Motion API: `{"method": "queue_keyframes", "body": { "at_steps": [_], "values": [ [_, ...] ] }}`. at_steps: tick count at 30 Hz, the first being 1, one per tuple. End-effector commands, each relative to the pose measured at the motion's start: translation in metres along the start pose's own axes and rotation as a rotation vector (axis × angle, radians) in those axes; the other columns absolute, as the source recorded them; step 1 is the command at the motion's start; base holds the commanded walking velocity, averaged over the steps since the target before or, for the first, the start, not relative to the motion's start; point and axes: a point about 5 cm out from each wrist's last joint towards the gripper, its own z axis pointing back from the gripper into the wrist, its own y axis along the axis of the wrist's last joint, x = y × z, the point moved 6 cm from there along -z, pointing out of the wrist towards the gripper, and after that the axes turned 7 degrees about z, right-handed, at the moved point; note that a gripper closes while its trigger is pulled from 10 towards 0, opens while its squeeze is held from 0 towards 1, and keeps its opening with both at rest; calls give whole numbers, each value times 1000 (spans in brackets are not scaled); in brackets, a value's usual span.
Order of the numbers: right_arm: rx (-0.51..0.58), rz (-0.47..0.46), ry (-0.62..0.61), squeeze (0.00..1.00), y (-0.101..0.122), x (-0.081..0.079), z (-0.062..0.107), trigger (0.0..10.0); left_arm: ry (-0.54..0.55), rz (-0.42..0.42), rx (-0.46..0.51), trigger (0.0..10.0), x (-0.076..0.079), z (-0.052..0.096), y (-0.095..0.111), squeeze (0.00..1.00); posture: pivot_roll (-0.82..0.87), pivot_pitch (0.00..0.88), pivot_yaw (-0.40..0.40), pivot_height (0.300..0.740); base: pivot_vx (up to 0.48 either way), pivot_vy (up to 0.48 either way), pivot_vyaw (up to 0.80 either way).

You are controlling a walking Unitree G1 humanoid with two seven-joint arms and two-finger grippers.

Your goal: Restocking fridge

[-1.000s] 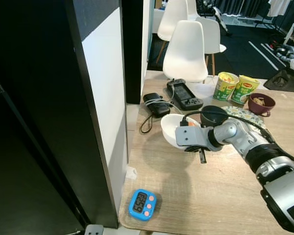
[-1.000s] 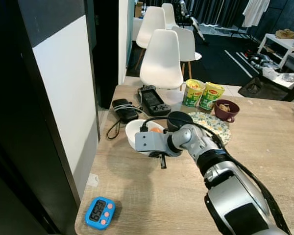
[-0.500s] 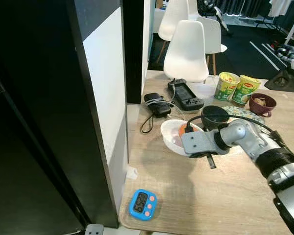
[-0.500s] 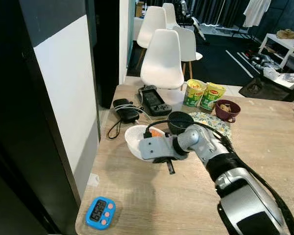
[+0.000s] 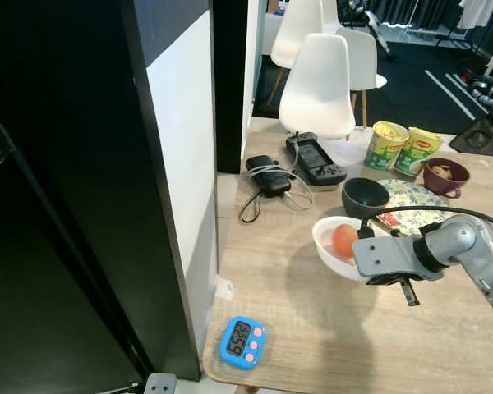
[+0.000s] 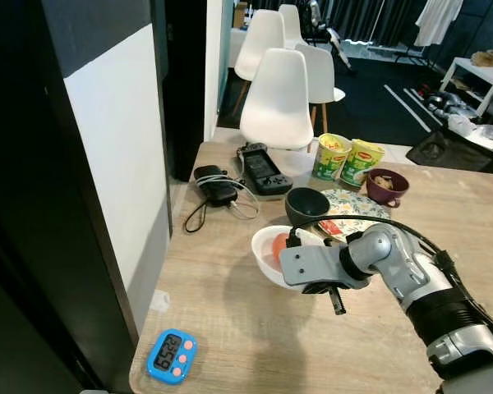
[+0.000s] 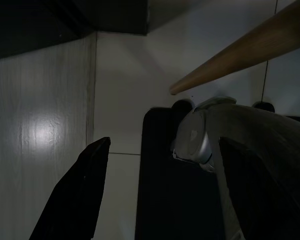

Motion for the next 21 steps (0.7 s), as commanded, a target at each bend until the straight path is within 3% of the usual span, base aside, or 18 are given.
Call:
{"method": "queue_keyframes", "body": {
  "at_steps": [1, 3, 11, 15, 19, 21],
  "values": [
    [-32, -75, -35, 0, -15, -4, 13, 0, -66, -14, -70, 10000, 24, 0, -21, 0, 44, 0, -118, 740, 0, 0, 0],
    [-32, -75, -35, 0, -15, -4, 13, 0, -66, -14, -70, 10000, 24, 0, -21, 0, 44, 0, -118, 740, 0, 0, 0],
    [-160, -288, -108, 0, -60, -26, 31, 0, -69, -25, -68, 10000, 24, 0, -19, 0, 41, 0, -112, 740, 0, 0, 0],
    [-198, -341, -118, 0, -71, -34, 34, 0, -69, -27, -68, 10000, 24, 0, -19, 0, 38, 0, -111, 740, 0, 0, 0],
    [-285, -406, -145, 0, -94, -46, 39, 0, -70, -30, -66, 10000, 24, 0, -18, 0, 35, 0, -110, 740, 0, 0, 0],
    [-412, -464, -200, 0, -122, -55, 47, 0, -72, -34, -64, 10000, 24, 0, -17, 0, 33, 0, -107, 740, 0, 0, 0]
  ]
}}
